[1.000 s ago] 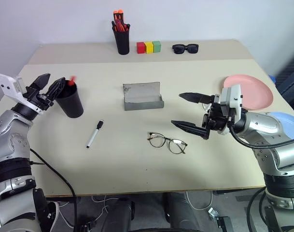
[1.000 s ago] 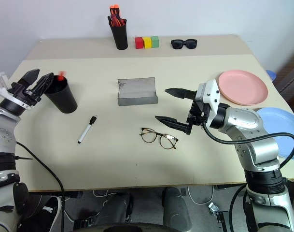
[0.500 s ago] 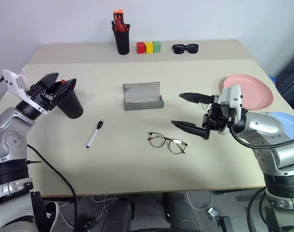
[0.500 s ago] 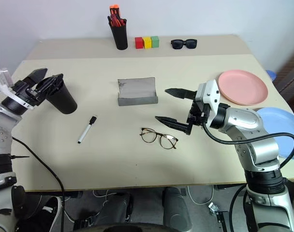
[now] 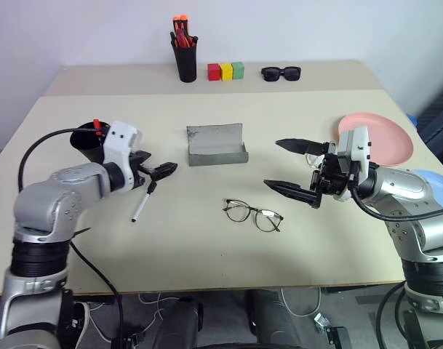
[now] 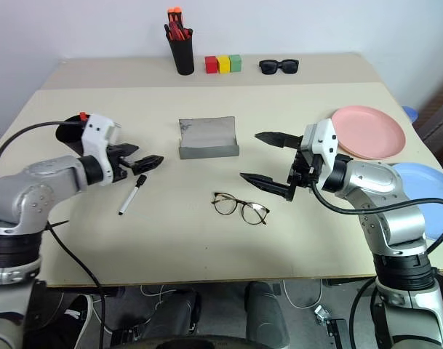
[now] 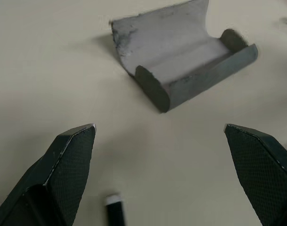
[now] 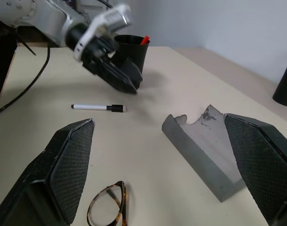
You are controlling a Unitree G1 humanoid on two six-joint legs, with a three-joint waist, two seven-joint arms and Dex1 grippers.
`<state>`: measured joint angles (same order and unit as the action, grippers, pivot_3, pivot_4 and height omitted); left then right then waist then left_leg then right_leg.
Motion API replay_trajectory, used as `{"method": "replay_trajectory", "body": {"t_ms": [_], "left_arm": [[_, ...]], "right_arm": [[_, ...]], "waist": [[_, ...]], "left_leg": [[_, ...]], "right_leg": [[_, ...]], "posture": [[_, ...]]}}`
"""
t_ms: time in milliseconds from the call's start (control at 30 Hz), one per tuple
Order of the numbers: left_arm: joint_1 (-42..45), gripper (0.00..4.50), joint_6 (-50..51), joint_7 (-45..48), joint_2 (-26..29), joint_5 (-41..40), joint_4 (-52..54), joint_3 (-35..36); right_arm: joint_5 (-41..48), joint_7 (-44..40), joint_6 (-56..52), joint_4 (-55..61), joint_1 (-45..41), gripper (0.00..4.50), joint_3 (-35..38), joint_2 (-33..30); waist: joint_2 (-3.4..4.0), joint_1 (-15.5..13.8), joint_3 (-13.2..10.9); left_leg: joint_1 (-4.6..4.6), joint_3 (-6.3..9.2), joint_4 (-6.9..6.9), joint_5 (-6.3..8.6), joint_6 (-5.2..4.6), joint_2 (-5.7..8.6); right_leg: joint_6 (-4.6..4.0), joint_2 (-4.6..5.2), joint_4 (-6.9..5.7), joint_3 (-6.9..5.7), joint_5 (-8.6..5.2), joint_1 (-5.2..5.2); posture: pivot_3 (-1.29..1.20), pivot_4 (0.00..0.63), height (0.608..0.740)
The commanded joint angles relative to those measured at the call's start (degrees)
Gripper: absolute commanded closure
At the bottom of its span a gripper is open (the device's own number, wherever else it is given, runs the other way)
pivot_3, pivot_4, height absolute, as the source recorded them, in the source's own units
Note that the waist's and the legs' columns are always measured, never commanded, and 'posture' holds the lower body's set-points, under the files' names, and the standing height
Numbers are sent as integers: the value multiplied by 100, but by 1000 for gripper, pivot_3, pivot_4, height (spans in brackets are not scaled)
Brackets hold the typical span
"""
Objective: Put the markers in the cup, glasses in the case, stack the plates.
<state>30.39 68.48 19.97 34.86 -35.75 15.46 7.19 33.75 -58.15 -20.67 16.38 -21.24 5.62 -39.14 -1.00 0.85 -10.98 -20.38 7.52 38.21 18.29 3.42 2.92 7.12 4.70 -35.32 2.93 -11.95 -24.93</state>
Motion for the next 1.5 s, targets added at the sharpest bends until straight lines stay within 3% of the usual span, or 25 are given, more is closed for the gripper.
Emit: {"method": "replay_trajectory", "body": {"t_ms": [33,167,267,767,900,1067,1133,1267,1400,1500], "left_arm": [[52,22,776,-328,-115,-45,108,247],[88,22,1427,-352,177,104,18,121],[36,22,1135,-290,549,471,-209,-278],[500,22,576,162,152,912,-1233,-757],[367,1259,712,295,146,917,-1089,-876],[337,3704,980,412,170,825,-876,-785],[353,4447,1122,473,163,743,-806,-632],[555,4447,1169,778,20,379,-492,-322],[775,4447,389,1045,-234,127,-337,94],[934,4447,-1556,1478,-477,320,-418,358]], "right_arm": [[44,-29,105,115,7,0,154,-45],[52,-116,111,89,45,0,218,-142],[43,-61,105,132,94,0,205,-102],[-53,25,120,156,137,0,116,-72],[-107,32,131,139,137,0,123,-71],[-156,32,142,107,106,0,102,-50],[-186,32,162,96,100,0,77,-39],[-225,16,188,49,89,0,60,-22],[-234,9,204,39,88,0,70,-27],[-266,-10,262,-27,69,0,55,-13]], "waist": [[0,26,0],[1,24,0],[1,13,0],[1,-22,1],[2,-19,1],[2,-17,1],[2,-12,1],[2,-11,1],[1,-19,1],[1,-2,1]], "left_leg": [[1,-1,-2,0,0,0],[2,-1,-3,-1,2,-1],[2,-1,-2,-2,3,-1],[3,2,1,-4,7,5],[3,2,1,-4,7,5],[2,2,1,-4,7,5],[3,2,1,-4,7,5],[1,2,1,-4,7,5],[-1,3,2,-4,8,5],[2,3,0,-6,11,4]], "right_leg": [[0,0,-1,1,0,-2],[0,-3,-6,0,0,-5],[-1,-3,-6,1,0,-3],[-1,3,-3,0,0,3],[0,3,-4,0,0,4],[0,4,-3,0,0,4],[0,4,-3,0,0,4],[0,4,-3,0,0,3],[0,5,-2,0,0,3],[-1,4,-1,-1,0,2]], "posture": [[0,150,740],[0,150,740],[0,150,740],[0,150,740],[0,150,740],[0,150,740],[0,150,740],[0,150,740],[0,150,740],[0,150,740]]}}
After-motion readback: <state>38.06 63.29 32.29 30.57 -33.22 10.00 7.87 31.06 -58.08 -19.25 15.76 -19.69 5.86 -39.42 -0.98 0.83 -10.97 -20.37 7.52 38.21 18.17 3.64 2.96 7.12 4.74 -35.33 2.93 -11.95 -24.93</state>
